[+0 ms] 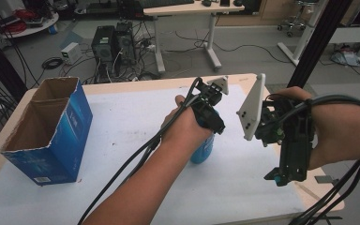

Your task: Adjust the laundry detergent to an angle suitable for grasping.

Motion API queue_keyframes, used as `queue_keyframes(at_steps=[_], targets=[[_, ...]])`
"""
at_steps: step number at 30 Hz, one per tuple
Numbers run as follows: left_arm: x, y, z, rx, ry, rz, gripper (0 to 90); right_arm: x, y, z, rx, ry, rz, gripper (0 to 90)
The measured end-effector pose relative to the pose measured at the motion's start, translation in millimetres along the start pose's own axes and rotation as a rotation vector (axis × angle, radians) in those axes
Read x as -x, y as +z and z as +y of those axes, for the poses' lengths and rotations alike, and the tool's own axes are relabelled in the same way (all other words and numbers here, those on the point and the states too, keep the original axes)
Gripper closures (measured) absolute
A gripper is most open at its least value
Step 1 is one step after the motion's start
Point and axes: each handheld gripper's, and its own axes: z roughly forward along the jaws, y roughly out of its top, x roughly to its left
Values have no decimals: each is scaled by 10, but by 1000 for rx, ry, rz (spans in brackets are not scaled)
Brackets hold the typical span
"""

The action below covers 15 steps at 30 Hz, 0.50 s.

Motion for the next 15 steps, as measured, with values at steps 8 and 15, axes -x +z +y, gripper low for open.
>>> queue_keyframes(at_steps=[8,15], targets=[[1,12,3,-4,-3,-6,374,1,5,-18,0,7,-1,29],[7,8,-1,1,-4,3,383,-3,10,-10,0,4,-1,29]])
